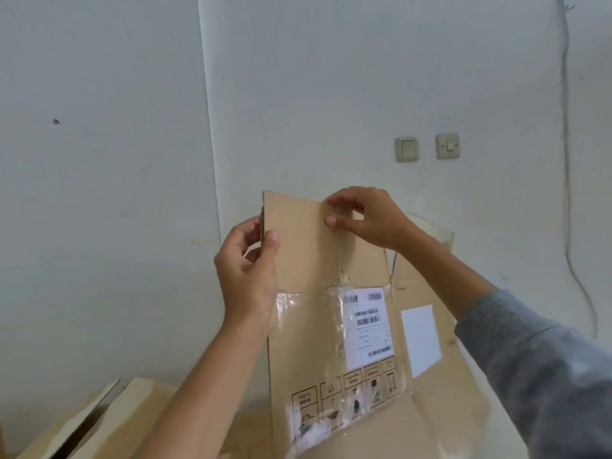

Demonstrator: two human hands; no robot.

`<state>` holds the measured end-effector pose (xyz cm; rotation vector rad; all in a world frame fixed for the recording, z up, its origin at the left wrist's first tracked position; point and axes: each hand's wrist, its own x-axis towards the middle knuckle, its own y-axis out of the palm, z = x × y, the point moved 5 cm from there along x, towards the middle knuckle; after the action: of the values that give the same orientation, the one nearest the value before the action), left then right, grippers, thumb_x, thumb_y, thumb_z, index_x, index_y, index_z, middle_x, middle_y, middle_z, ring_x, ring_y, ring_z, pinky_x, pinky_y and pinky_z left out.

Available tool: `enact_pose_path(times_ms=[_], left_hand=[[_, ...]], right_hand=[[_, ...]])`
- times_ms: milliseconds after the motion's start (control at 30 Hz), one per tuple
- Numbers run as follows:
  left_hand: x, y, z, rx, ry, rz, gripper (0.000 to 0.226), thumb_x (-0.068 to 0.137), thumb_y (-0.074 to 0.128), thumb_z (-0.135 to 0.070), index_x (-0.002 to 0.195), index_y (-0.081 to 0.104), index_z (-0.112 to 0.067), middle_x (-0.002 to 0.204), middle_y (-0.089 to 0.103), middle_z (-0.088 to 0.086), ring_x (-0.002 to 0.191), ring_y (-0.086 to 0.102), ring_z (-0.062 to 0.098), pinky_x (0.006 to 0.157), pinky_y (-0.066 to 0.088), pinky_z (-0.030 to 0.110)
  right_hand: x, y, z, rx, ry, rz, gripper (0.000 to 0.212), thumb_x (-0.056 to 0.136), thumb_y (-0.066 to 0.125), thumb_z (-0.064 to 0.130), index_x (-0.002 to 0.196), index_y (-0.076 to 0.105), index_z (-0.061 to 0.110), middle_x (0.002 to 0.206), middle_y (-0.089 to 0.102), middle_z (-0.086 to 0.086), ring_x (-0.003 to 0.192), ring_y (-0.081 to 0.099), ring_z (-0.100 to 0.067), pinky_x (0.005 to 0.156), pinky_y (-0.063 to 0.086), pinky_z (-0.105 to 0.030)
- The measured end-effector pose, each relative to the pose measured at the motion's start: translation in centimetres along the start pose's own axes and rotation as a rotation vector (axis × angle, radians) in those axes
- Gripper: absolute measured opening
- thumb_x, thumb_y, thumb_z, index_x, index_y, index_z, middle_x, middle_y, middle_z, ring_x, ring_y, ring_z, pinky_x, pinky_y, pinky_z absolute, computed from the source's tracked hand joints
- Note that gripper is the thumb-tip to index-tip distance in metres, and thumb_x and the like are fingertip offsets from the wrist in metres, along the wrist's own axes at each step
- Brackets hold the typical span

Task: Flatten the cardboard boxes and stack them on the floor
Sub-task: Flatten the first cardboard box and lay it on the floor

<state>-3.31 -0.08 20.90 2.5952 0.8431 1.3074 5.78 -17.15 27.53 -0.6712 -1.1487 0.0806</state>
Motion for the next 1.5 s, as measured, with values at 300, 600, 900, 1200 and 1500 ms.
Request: enact_pose_path(times_ms=[300,600,900,1200,1500], left_hand=[[-2.9,-6.7,12.4,0.158,-0.415,-0.248,0.024,0.087,0.058,-0.006,0.110,0.061,-0.009,0.094,0.062,0.005,0.081,0.057,0.016,0.072,0.044,0.022],[-5.7,-13.5,21.1,0.621,-0.488,-0.282,0.019,0.087,0.051,-0.005,0.105,0.057,-0.005,0.098,0.062,0.011,0.083,0.057,0.027,0.070,0.038,0.029],[-13.2,-16.9,30.6,1.110,-0.716,-0.100,0.053,0.079,0.056,0.006,0.128,0.034,0.003,0.130,0.036,0.026,0.109,0.049,0.045,0.083,0.049,0.049],[-17.0,-17.7,35.9,1.285,-0.806,0.129,0.059,0.081,0.058,-0.002,0.135,0.035,0.005,0.141,0.038,0.023,0.132,0.035,0.036,0.112,0.032,0.043],[-20.7,-7.5,39.1,1.082,-0.325,0.956,0.048,0.098,0.030,-0.012,0.145,0.027,-0.017,0.156,0.024,0.000,0.144,0.020,0.015,0.116,0.013,0.027]], right_hand=[[-3.5,15.0,-4.8,-0.058,0.146,0.389,0.032,0.083,0.065,0.018,0.113,0.063,0.007,0.111,0.066,-0.012,0.102,0.060,-0.025,0.083,0.039,-0.023],[-9.9,29.8,-7.7,0.023,0.322,0.662,0.046,0.087,0.057,0.015,0.132,0.048,0.007,0.135,0.052,-0.012,0.126,0.046,-0.028,0.106,0.035,-0.034],[-27.7,31.1,-14.9,-0.357,0.861,0.554,0.050,0.094,0.037,0.027,0.139,0.031,0.008,0.149,0.032,-0.006,0.141,0.023,-0.025,0.117,0.020,-0.044],[-35.7,33.2,-16.0,-0.392,0.852,0.722,0.063,0.096,0.011,0.045,0.149,-0.008,0.015,0.160,-0.008,0.000,0.147,-0.010,-0.019,0.119,-0.004,-0.046],[-37.9,29.2,-15.0,-0.283,0.620,0.843,0.085,0.065,-0.024,0.062,0.142,-0.020,0.024,0.157,-0.015,0.009,0.143,-0.017,-0.009,0.115,-0.015,-0.034]])
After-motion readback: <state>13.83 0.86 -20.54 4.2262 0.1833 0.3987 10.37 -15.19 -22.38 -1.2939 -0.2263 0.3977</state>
